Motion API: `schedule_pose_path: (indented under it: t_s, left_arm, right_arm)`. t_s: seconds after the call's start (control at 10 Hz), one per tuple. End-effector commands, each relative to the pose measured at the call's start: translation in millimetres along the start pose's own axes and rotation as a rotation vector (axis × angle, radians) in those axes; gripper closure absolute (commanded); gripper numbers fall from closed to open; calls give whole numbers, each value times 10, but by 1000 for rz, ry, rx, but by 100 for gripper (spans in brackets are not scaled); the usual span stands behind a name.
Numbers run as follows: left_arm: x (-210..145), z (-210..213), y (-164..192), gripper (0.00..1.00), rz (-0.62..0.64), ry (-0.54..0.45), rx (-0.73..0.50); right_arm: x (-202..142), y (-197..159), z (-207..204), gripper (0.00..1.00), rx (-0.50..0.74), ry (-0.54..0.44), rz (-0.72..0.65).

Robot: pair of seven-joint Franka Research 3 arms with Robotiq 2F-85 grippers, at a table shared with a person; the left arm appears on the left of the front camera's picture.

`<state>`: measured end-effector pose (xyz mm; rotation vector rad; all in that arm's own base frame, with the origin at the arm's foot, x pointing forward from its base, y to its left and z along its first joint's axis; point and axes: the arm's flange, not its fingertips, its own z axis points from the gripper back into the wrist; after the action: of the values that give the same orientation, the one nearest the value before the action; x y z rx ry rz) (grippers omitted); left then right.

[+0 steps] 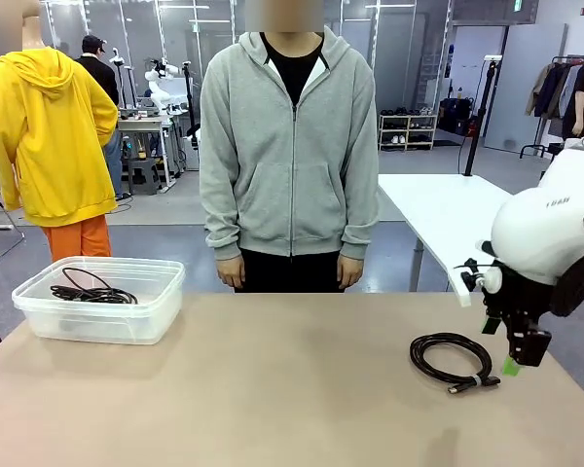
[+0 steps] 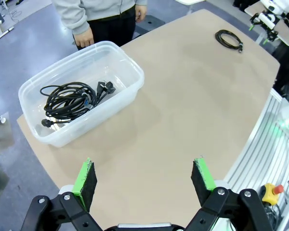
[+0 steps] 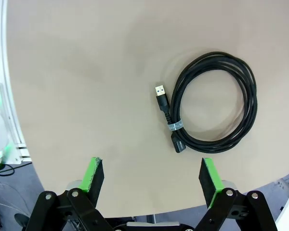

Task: Organize and store the cables.
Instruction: Place the USB Extension Cable into the Organizing box.

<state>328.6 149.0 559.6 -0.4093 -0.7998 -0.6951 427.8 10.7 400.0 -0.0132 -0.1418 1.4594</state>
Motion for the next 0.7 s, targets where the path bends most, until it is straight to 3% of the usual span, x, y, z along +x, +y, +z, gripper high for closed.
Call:
schedule_pose_path:
  t_s: [0.0,0.6]
  left_arm:
    - [30,10,13,0,-4,0,-4]
    - [30,10,13,0,-4,0,-4]
  right_arm:
    - [50,25,-87,0,-25,18,-22]
    - [10,21,-91,0,-7,3,3]
